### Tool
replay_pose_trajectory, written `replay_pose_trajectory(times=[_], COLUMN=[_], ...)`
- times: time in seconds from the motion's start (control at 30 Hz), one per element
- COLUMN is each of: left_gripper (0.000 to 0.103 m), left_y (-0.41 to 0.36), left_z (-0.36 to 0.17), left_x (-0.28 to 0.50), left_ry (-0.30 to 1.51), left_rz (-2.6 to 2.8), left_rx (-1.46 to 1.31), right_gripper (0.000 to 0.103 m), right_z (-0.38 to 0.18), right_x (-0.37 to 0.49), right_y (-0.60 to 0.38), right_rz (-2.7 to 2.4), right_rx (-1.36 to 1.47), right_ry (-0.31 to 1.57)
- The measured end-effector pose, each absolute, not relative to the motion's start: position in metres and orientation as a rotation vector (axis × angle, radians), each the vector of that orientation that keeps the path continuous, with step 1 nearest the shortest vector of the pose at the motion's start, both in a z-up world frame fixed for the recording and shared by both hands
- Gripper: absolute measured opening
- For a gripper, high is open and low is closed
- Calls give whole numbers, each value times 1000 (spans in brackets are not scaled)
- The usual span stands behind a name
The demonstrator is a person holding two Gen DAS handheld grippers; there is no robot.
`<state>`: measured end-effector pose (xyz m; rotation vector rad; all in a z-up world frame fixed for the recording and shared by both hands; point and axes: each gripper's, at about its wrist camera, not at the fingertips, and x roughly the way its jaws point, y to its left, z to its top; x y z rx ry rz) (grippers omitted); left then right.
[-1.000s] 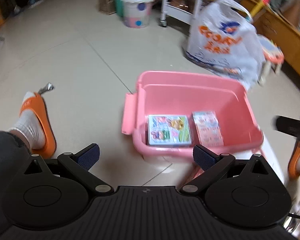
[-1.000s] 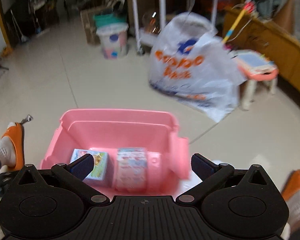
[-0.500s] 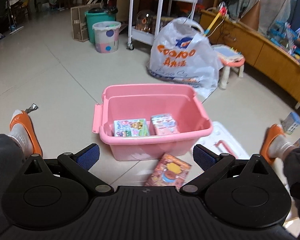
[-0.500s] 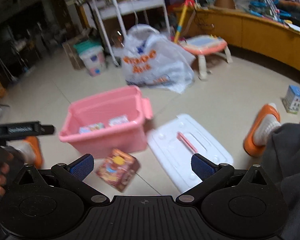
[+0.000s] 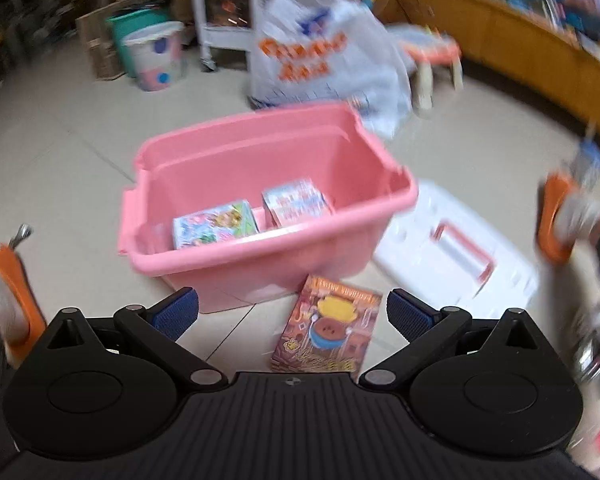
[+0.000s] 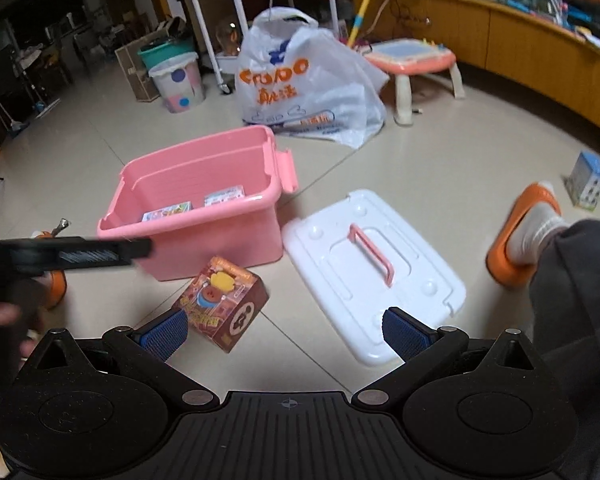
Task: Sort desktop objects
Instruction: 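Move the left gripper toward the brown capybara box, then grasp the brown capybara box with the left gripper and lift it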
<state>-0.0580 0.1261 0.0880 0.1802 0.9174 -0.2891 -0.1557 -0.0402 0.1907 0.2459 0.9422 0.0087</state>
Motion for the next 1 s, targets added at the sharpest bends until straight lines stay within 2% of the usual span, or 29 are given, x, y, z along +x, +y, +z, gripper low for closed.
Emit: replay_pose_trajectory(times=[0.17, 0.4, 0.77, 1.0], left_gripper=[103, 103, 102, 101], left_y=[95, 78, 82, 81], left_z=[34, -10, -53, -71], left_x=[-50, -41, -11, -2], left_ry=[968, 998, 1113, 1168], left_rz=[-360, -442, -495, -482], left_rx=[307, 440, 241, 226], right_gripper=[103, 103, 103, 103], right_z=[178, 163, 148, 141], right_x=[-149, -141, -131, -129], right_y=[-47, -52, -49, -51], right_rz=[11, 17, 48, 23], right_rx=[330, 443, 534, 553], right_ry=[990, 1050, 1130, 1162])
